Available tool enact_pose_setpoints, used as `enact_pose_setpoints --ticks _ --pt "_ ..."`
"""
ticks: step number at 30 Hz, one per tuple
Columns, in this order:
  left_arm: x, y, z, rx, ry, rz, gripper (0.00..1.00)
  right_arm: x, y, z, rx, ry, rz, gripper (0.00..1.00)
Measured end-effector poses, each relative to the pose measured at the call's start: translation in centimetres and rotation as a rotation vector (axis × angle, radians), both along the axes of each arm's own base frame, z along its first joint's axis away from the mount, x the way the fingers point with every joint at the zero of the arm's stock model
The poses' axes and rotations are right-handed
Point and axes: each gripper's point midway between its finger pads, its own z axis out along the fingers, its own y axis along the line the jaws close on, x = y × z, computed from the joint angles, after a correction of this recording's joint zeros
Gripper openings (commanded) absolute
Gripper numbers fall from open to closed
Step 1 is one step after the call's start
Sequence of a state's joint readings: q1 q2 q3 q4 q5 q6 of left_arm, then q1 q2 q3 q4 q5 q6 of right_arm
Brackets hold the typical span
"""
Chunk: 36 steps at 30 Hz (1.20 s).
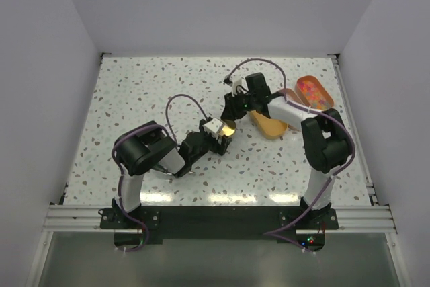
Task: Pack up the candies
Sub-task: Screw the bottle lid onto the packing bottle.
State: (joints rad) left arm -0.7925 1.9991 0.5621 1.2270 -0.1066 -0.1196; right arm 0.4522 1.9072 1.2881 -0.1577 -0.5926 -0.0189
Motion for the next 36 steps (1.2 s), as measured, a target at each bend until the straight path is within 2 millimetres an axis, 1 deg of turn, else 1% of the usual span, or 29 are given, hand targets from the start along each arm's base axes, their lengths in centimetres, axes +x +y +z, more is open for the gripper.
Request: enact_pose_setpoints --ticks 5,10,17,22,24,28,30,32,35,36 --pt "-0.7 -1.1 0.2 -0.008 0.001 -0.044 0.49 -1.2 -1.2 0.5 0.008 -0.045 -0.043 0.22" --pt "-1.2 -1.6 0.0 -0.006 0.011 -0.069 0.45 -2.0 -2.2 0.5 0.058 -0.068 -0.159 0.20" --pt "-1.5 -1.8 -0.3 -0.019 0.047 -0.070 0.41 -2.2 -3.4 0.4 0.163 -0.075 -0.349 0.18" --pt "-1.7 -1.9 -0.5 -0.032 0.072 -0.066 0.39 -2.3 -4.2 0.3 0.215 -0.065 -0.451 0.19" --pt "-1.7 -1.9 -0.5 -0.032 0.076 -0.067 0.39 -2.4 -4.4 0.4 0.230 -0.060 -0.480 0.22" --pt "-1.7 -1.8 -0.5 -0.031 0.080 -0.063 0.39 -2.2 -4.6 0.4 0.245 -0.050 -0.510 0.23" --pt "-1.5 -1.6 -0.5 -0.031 0.078 -0.045 0.39 -1.7 -4.3 0.3 0.241 -0.047 -0.509 0.26" --pt "-1.0 -1.1 -0.5 -0.028 0.075 -0.010 0.41 -0.7 -3.8 0.1 0.227 -0.039 -0.504 0.29" --pt "0.0 -0.2 -0.5 -0.029 0.075 0.051 0.45 1.0 -2.6 -0.2 0.197 -0.018 -0.473 0.38" --pt "0.2 0.1 -0.5 -0.030 0.077 0.069 0.47 1.4 -2.1 -0.2 0.188 -0.010 -0.459 0.45"
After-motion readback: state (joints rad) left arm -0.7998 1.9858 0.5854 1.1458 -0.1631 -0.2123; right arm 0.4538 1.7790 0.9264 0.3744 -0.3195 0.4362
